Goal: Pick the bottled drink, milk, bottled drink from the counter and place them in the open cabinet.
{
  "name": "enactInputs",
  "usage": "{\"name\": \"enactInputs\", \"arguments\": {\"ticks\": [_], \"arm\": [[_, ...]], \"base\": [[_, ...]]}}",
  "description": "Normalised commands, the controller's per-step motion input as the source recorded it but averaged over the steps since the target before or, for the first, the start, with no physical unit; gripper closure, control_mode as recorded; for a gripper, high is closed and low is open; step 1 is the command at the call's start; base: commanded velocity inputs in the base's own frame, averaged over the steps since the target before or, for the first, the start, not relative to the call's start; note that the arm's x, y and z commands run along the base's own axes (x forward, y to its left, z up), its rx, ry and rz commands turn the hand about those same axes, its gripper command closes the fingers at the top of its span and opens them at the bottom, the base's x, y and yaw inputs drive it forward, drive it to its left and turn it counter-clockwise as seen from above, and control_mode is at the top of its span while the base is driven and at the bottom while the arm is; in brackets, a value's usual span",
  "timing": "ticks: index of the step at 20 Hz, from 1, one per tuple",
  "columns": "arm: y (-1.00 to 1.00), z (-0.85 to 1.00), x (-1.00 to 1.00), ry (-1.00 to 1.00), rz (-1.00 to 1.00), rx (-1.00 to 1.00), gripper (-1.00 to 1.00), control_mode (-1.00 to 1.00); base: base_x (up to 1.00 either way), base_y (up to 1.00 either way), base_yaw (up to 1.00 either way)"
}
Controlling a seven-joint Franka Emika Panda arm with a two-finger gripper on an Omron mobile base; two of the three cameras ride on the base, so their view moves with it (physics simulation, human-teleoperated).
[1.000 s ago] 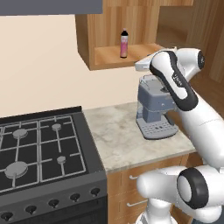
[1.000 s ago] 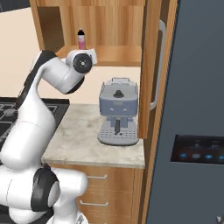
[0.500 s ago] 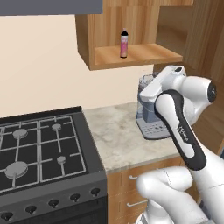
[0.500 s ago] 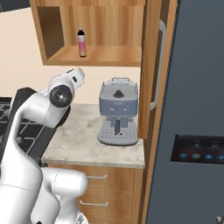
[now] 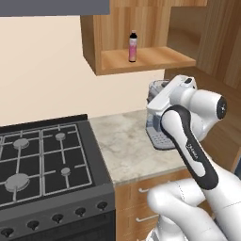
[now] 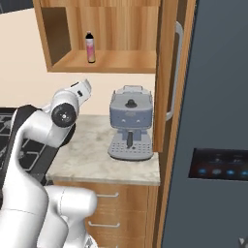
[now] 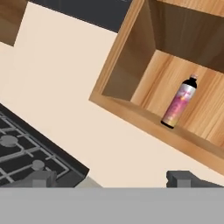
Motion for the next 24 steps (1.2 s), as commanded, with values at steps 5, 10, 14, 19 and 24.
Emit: {"name": "enactInputs", "arguments": {"ticks": [5,10,14,19,24], "arm": [[0.00,0.00,0.00,0.00,0.00,0.00,-1.00,1.00],[0.00,0.00,0.00,0.00,0.00,0.00,-1.00,1.00],[0.00,0.00,0.00,0.00,0.00,0.00,-1.00,1.00],[0.00,0.00,0.00,0.00,0.00,0.00,-1.00,1.00],[0.00,0.00,0.00,0.00,0.00,0.00,-1.00,1.00]], "base": [[-0.87,0.03,-0.26],[-0.84,0.14,0.19],[-0.49,0.08,0.81],[-0.38,0.01,-0.18],[-0.24,0.01,-0.94]]}}
